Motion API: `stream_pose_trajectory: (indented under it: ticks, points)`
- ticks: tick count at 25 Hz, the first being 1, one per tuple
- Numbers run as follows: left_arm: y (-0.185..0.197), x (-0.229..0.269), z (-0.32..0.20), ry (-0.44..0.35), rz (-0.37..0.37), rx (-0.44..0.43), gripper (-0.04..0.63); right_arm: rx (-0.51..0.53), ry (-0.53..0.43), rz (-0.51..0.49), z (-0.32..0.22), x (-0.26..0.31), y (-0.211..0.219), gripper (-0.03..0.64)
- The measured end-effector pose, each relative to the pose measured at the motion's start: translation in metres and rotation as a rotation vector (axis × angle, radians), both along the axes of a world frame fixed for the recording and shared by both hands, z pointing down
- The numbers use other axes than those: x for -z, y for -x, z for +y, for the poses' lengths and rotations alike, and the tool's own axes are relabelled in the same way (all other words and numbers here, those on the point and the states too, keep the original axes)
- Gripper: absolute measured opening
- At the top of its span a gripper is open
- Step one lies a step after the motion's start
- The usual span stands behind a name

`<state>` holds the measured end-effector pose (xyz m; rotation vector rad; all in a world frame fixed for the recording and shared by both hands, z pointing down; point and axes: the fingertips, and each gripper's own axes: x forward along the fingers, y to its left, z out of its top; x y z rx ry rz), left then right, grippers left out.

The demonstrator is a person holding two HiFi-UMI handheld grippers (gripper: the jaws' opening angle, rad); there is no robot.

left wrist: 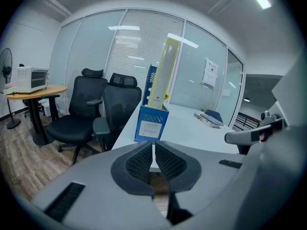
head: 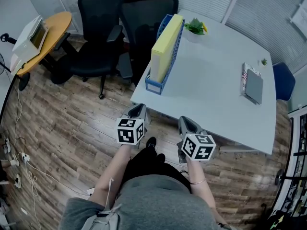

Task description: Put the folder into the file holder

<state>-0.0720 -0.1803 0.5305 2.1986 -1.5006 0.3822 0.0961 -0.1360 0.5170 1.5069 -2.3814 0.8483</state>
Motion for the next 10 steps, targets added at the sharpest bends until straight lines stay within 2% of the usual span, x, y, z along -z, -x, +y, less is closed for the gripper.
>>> stream_pose_trajectory:
  ticks: [5,10]
  points:
    - [0.0018,-0.0012,0.0018,0.005,0.000,0.000,0.034,0.010,0.002,0.006,-0.0004,-0.0005,0.0031,0.003]
    - [-0.0007,0.0014,0.0025,-0.008,-0.043,-0.023,0.034,0.015,0.006,0.008,-0.0001,-0.0022,0.0039,0.003]
